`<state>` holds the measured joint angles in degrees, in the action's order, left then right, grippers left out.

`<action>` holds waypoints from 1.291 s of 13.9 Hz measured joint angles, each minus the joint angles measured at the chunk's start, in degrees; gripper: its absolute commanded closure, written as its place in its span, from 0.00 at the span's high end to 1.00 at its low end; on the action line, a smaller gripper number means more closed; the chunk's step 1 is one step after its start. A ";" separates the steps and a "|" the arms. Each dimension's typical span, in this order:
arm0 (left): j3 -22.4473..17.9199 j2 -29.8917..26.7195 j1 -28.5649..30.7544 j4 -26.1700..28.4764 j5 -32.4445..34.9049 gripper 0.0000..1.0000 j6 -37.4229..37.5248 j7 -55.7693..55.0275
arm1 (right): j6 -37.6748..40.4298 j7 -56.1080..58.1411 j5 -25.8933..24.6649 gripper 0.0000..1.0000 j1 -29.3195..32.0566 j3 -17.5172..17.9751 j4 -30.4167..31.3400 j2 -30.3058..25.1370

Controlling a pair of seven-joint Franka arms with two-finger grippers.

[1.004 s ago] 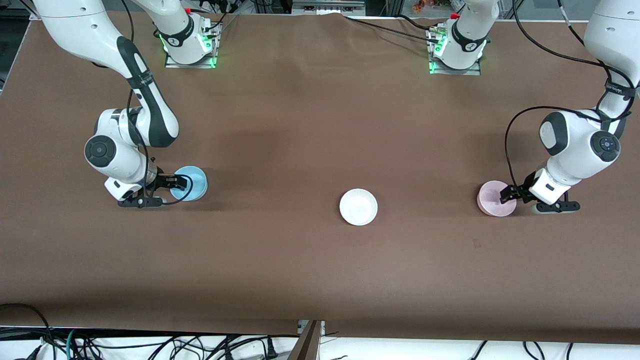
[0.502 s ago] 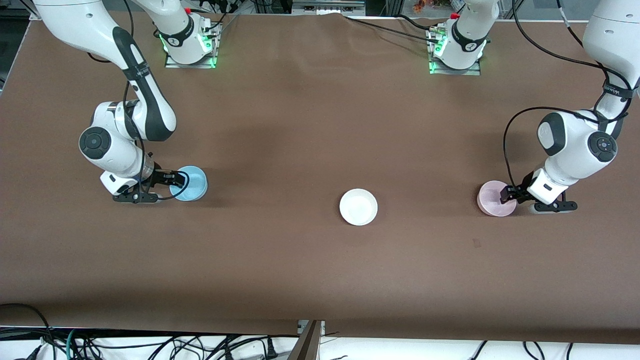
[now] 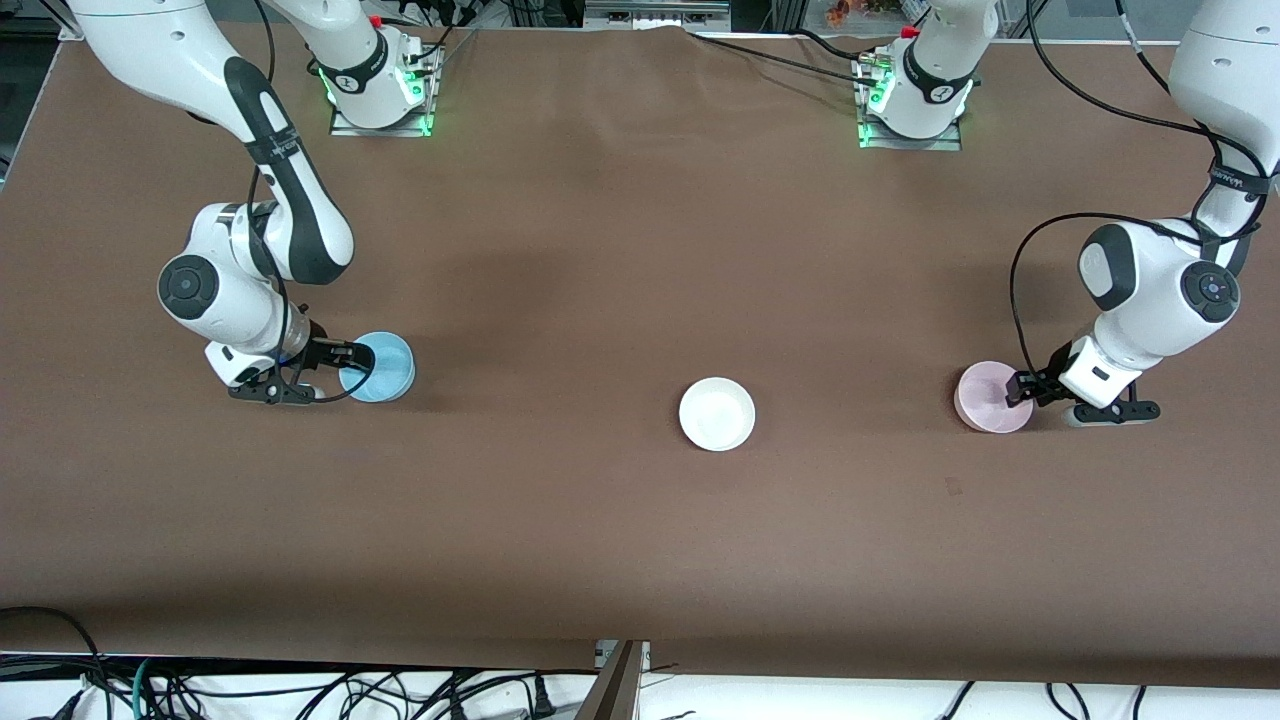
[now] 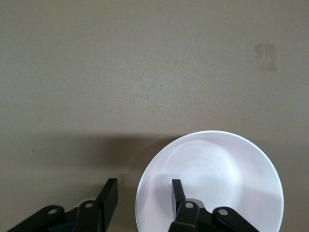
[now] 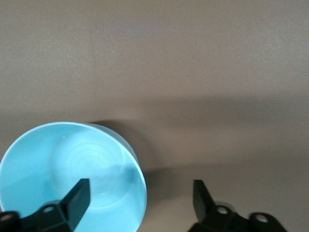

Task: Stack pink and blue bowls on white bowl
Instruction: 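Close the right gripper on the blue rim while the left gripper closes on pink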

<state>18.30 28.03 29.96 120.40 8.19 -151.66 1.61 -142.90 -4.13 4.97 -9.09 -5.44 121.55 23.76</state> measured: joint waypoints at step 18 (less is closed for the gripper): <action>0.75 -1.78 -0.01 1.04 0.01 0.00 -0.07 -0.32 | 2.22 0.08 0.54 0.00 -0.02 0.26 -0.60 -0.23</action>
<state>19.05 26.24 29.95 121.45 8.20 -151.73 1.29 -140.68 -4.05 5.51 -9.11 -5.18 120.95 23.53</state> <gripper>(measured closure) 0.974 0.969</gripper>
